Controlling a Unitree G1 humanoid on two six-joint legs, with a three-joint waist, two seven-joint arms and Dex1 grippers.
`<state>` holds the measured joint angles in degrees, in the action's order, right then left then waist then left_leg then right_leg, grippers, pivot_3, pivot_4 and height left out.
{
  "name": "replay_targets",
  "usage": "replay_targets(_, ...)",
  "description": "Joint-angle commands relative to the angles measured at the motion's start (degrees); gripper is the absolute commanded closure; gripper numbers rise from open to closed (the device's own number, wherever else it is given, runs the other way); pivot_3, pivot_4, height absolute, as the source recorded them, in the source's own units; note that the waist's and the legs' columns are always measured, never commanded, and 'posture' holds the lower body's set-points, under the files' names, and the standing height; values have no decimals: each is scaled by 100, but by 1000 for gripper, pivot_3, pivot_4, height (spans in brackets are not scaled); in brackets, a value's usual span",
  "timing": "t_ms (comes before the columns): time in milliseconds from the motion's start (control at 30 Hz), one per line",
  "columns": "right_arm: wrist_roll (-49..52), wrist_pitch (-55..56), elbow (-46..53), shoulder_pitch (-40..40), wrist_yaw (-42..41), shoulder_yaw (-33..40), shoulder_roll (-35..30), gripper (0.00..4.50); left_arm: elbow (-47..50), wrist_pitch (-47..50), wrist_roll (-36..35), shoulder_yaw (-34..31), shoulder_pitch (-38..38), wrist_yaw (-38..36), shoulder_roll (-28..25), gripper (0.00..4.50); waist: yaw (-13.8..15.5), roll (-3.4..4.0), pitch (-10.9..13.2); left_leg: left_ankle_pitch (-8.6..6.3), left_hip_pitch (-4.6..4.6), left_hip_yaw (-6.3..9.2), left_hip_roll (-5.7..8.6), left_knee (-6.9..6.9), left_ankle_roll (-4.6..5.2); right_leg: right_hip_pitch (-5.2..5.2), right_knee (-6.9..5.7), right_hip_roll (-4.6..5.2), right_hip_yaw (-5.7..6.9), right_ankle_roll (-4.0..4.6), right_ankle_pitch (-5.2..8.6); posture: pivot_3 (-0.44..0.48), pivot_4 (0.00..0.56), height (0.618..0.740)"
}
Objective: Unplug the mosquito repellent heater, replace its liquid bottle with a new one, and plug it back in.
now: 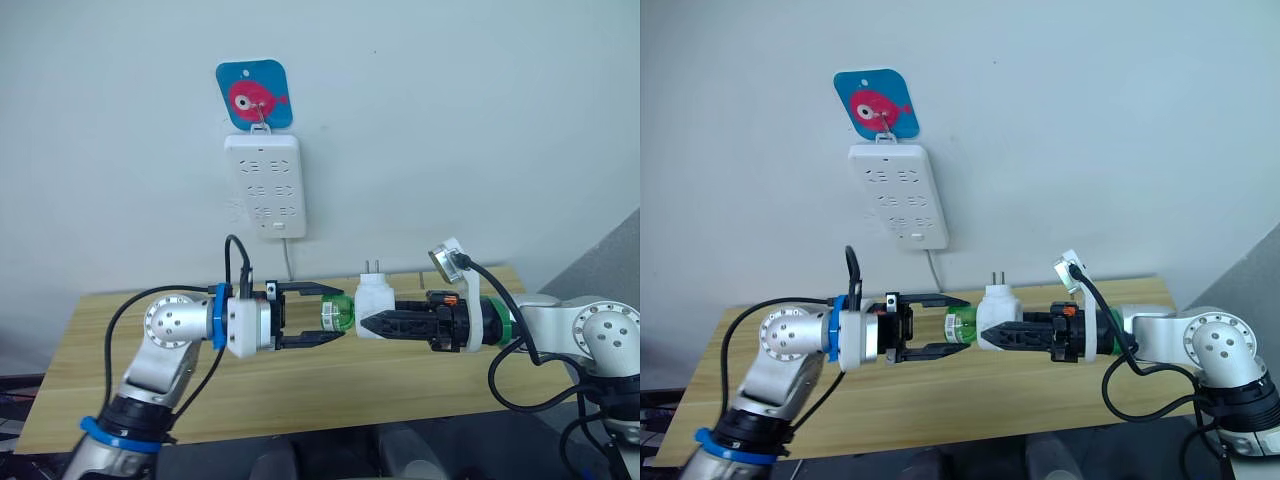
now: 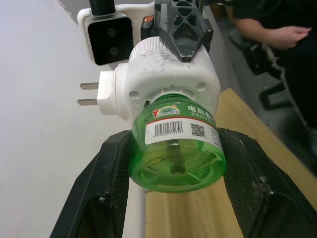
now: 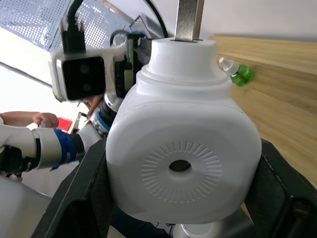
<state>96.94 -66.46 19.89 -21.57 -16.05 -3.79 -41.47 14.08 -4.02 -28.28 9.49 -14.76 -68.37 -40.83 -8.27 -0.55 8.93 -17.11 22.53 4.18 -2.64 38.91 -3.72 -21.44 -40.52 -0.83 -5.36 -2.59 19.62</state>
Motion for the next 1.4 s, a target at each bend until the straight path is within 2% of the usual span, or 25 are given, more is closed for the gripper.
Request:
replay_targets(33,-104,9,262,-130,-350,159,-82,1473,253,3088,-1305,-219,-394,192,-923,2228,-1,0,0,0,-1,5,1,1,1,0,-6,0,4,0,0,-142,112,740)
replay_targets(167,-249,17,336,-163,-552,140,-101,1473,186,4543,-2098,-241,-848,14,-1354,2228,-3,0,1,1,-8,1,3,0,3,1,-8,-4,10,-1,2,-144,110,740)
replay_targets(267,-342,37,384,-154,-643,126,-98,1473,102,5065,-2412,-355,-1041,200,-1248,2228,-1,-1,1,1,-6,1,3,0,2,-2,-8,-7,10,1,2,-149,107,740)
replay_targets(367,-350,63,406,-141,-661,125,-85,1473,114,5043,-2373,-420,-1053,344,-1052,2228,3,-1,0,1,-6,-1,2,0,2,-2,-7,-6,7,1,2,-150,105,740)
replay_targets(533,-336,101,434,-113,-648,110,-96,1473,257,4624,-2142,-462,-883,137,-916,2228,13,0,0,2,-7,-5,2,1,2,-2,-7,-6,3,1,2,-148,106,740)
replay_targets(700,-329,111,404,-123,-617,111,-87,1473,162,3985,-1552,-408,-834,156,-716,527,23,-1,0,2,-9,-9,3,1,1,-2,-8,-5,-1,2,2,-148,106,740)
replay_targets(767,-340,98,388,-133,-617,122,-72,1473,135,3868,-1419,-414,-855,155,-624,0,25,-1,0,2,-9,-10,3,2,1,-1,-8,-5,-1,2,2,-142,107,740)
replay_targets(900,-345,87,368,-138,-606,137,-56,1473,156,3644,-1168,-417,-840,82,-544,0,27,-1,0,2,-6,-13,2,2,1,-3,-6,-4,-3,1,2,-142,107,740)
replay_targets(1100,-315,105,327,-97,-517,183,-34,1473,176,2637,-609,-558,-564,-186,-484,0,23,-1,0,2,-8,-15,1,1,1,-4,-7,-4,-6,2,2,-148,110,740)
replay_targets(1200,-279,117,303,-70,-480,210,-31,1473,98,1541,-40,-589,-351,-244,-373,0,29,0,0,2,-7,-16,1,1,1,-4,-7,-3,-6,2,2,-149,111,740)
replay_targets(1400,-206,133,240,-60,-405,222,-23,1473,-164,-865,562,-737,66,-359,307,0,32,0,0,2,-6,-23,1,1,1,-3,-3,2,-9,2,1,-149,111,740)
